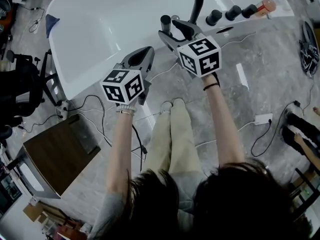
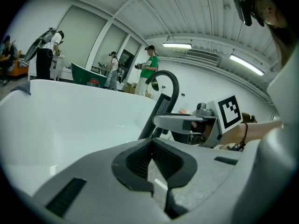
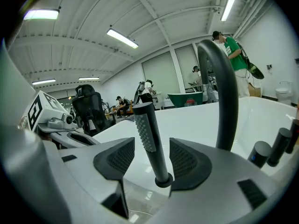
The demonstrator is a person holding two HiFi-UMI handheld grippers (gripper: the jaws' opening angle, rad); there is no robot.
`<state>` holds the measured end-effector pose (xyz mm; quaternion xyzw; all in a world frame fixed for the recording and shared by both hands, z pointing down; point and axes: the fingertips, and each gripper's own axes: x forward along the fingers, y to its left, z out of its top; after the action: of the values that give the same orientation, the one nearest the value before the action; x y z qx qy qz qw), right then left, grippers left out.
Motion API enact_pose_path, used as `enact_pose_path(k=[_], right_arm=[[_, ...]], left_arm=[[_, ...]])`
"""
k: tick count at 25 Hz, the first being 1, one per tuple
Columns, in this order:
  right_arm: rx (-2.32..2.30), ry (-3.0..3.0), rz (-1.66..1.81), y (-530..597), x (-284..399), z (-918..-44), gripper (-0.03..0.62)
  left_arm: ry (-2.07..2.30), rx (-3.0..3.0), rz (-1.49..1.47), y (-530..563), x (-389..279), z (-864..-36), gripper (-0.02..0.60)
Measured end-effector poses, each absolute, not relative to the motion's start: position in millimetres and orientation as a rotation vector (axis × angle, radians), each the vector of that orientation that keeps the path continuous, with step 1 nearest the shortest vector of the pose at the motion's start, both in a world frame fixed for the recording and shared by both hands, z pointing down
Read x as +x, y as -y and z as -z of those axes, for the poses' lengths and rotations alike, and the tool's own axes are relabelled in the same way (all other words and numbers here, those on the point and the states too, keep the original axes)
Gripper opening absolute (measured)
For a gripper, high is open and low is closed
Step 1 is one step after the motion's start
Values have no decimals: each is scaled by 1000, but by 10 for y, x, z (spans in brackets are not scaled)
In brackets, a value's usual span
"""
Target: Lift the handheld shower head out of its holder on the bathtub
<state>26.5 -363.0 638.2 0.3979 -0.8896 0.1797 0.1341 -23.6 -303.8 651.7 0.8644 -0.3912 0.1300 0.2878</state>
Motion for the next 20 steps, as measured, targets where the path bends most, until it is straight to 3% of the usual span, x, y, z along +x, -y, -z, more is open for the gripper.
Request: enact_pose_path(k=[14,20], right_arm=[[1172,2568,-527,3821,118,-6537,209],[1164,2522,-453,3849,110,-6575,150]], left_arm=[[1081,2266,-318,3094,-367,-6628,5],[1090,2249,-314,3079,-406,-6666,5]])
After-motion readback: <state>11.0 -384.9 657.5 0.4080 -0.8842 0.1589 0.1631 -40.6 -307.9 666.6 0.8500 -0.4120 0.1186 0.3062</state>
